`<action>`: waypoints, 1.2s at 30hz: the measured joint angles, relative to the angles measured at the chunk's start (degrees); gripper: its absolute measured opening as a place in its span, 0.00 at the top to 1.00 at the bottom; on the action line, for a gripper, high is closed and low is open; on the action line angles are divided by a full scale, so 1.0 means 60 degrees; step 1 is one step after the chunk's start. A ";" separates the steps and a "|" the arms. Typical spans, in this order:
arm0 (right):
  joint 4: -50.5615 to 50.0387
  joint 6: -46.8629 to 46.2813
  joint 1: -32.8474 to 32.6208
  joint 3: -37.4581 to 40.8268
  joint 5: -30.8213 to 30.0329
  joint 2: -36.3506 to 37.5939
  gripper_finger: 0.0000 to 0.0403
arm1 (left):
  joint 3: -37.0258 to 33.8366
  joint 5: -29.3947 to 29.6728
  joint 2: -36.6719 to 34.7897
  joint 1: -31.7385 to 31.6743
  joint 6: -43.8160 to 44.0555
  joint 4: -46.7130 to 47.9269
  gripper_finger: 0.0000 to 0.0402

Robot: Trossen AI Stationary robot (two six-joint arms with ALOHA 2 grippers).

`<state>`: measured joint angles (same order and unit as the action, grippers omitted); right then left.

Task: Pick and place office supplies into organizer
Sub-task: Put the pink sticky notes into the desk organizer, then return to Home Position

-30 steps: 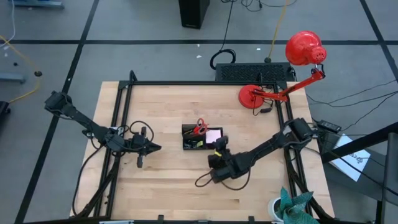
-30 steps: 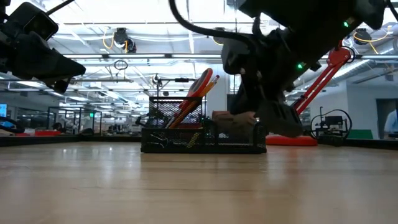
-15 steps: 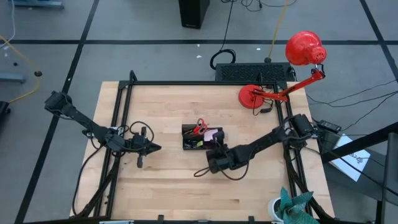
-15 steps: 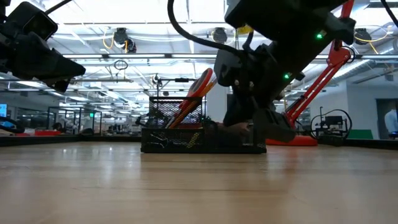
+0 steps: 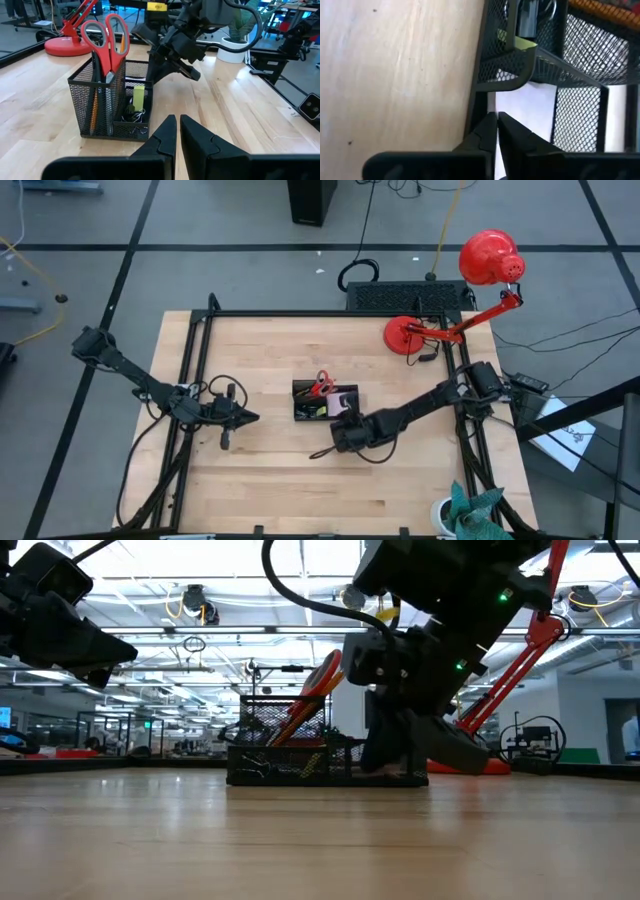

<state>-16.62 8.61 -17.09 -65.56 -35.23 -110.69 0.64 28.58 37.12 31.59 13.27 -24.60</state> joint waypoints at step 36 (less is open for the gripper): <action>-0.1769 -0.1863 -0.0498 0.0044 0.4671 0.3189 0.97 | 0.0000 -0.1357 0.0081 0.0514 -0.0385 0.1073 0.92</action>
<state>-27.23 -2.57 -20.07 -65.30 -7.21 -91.56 0.64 20.43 37.61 34.68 10.96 -18.16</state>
